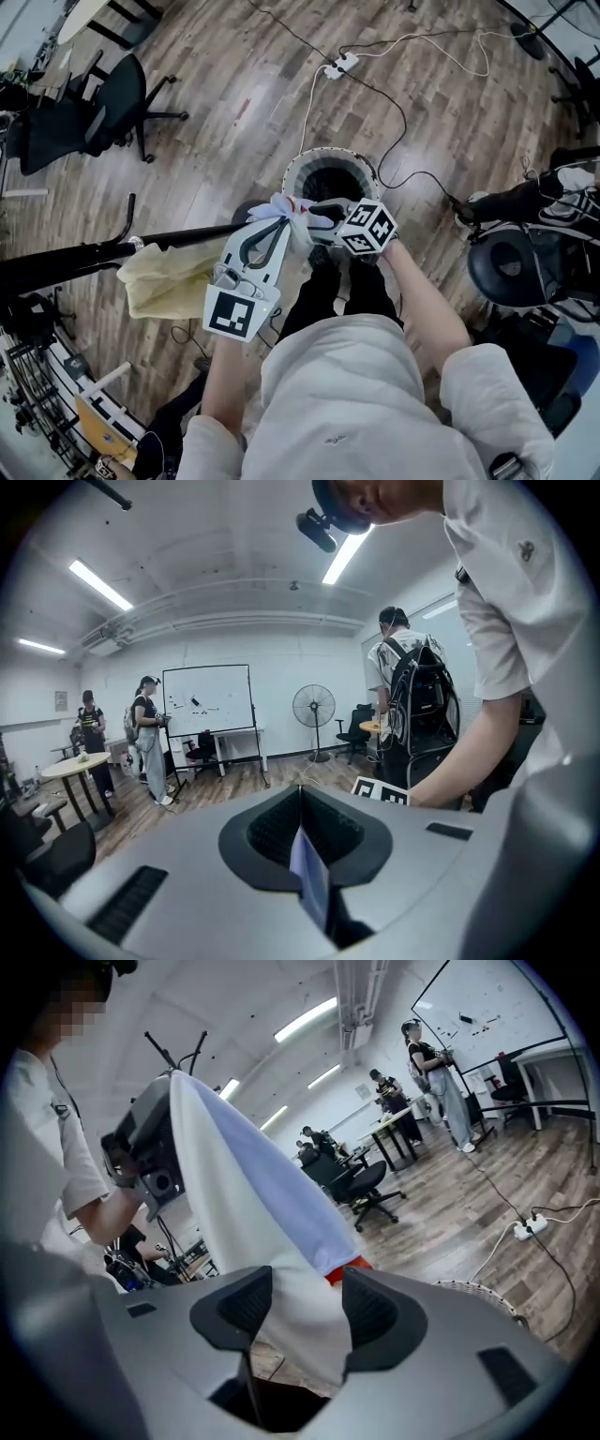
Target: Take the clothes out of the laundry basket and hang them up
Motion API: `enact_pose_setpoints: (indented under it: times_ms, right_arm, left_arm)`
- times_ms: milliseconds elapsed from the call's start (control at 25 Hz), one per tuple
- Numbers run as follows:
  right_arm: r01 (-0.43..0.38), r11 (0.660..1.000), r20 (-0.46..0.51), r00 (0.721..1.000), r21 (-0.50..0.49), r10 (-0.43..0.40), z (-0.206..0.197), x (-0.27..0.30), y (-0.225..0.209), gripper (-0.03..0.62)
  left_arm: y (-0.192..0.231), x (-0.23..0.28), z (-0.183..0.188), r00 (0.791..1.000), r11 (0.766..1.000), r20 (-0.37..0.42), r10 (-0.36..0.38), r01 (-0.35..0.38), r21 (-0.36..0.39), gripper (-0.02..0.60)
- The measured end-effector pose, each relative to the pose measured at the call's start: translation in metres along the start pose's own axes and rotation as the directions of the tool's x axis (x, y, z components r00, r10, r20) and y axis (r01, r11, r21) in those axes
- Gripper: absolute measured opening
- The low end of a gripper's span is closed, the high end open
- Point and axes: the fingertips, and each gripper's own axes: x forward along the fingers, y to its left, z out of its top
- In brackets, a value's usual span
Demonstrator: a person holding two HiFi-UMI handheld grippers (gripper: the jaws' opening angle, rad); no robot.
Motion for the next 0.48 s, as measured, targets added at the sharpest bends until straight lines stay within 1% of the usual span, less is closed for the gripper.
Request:
enact_pose_setpoints:
  times_ms: [120, 240, 480]
  right_arm:
    - [-0.076, 0.997, -0.004, 0.997, -0.029, 0.076, 0.001, 0.0, 0.02, 0.221]
    - [-0.128, 0.989, -0.022, 0.992, -0.072, 0.127, 0.002, 0.002, 0.036, 0.219]
    - [-0.196, 0.973, -0.034, 0.981, -0.122, 0.193, 0.012, 0.005, 0.053, 0.142]
  left_arm:
    - [0.0, 0.0, 0.002, 0.999, 0.999, 0.008, 0.041, -0.041, -0.018, 0.023]
    - [-0.006, -0.002, 0.007, 0.997, 0.996, 0.016, 0.081, -0.08, -0.046, 0.023]
    - [-0.007, -0.012, 0.015, 0.984, 0.982, 0.031, 0.176, -0.173, -0.079, 0.023]
